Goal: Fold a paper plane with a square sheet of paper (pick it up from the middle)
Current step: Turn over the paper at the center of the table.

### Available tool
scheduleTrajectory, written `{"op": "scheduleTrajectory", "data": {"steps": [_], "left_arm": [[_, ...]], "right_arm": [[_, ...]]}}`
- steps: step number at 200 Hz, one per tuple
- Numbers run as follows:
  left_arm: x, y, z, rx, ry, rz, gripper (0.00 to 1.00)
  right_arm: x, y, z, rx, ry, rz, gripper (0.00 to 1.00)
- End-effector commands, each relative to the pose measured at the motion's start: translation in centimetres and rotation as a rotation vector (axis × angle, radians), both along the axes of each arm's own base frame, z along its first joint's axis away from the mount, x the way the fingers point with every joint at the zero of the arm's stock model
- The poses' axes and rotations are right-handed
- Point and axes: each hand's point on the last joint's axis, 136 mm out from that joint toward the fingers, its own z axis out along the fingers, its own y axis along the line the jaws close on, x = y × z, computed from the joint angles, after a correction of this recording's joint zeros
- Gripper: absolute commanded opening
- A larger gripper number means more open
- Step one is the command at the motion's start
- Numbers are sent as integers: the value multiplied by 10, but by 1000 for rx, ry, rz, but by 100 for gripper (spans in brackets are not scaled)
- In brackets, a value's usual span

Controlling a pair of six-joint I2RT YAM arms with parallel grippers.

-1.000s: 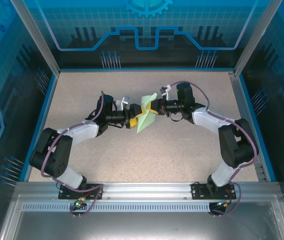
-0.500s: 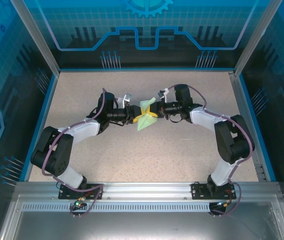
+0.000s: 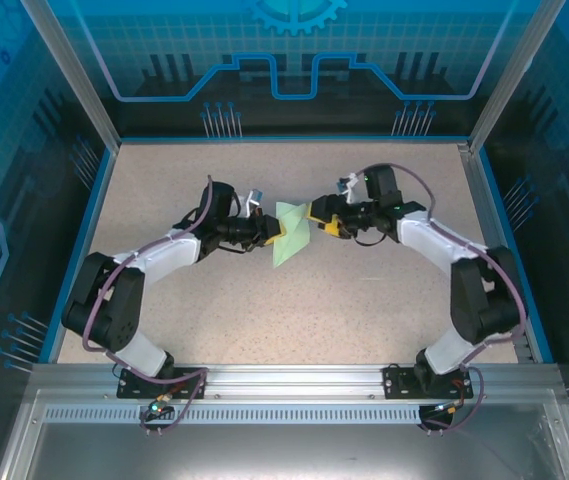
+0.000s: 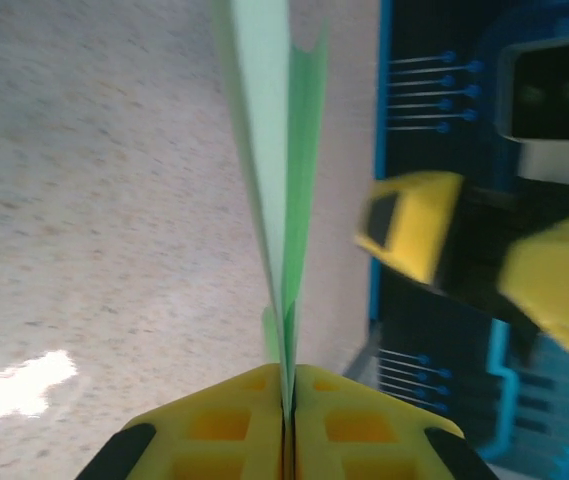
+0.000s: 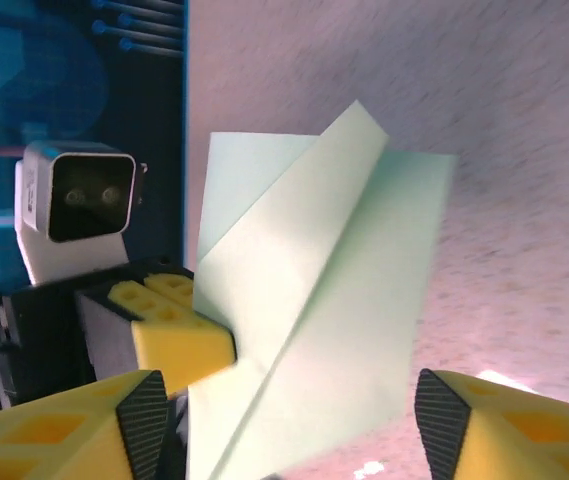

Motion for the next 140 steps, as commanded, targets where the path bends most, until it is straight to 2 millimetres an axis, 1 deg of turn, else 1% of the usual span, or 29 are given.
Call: {"op": "scheduleTrajectory", "data": {"steps": [1, 5, 15, 32, 53, 67, 78, 93, 108, 125, 140], "left_arm": [[-9, 31, -17, 326, -1, 32, 10], [-7, 36, -16, 372, -8, 41, 10], [-10, 49, -23, 504, 10, 55, 10], [-11, 72, -26, 737, 6, 85, 10], [-11, 98, -18, 1041, -38, 118, 10], [-10, 109, -15, 1208, -57, 129, 10], [-9, 115, -14, 1305, -61, 132, 10], [-6, 119, -16, 1428, -72, 141, 11], [-5, 116, -23, 1512, -73, 128, 11], [-3, 103, -38, 1531, -62, 92, 12], [-4, 82, -64, 1453, -21, 42, 11]], "right_arm": [[-9, -48, -10, -270, -64, -129, 78], [-11, -53, -10, -293, -73, -144, 81], [-14, -65, -10, -346, -94, -178, 86], [-20, -77, -8, -398, -123, -210, 93], [-25, -87, -10, -438, -133, -233, 95], [-27, -92, -13, -459, -130, -248, 96], [-28, -95, -15, -471, -124, -255, 96], [-29, -97, -18, -480, -115, -266, 96], [-30, -100, -21, -489, -104, -273, 96], [-31, -101, -24, -491, -93, -279, 96], [-31, -101, -27, -487, -83, -278, 95]]}}
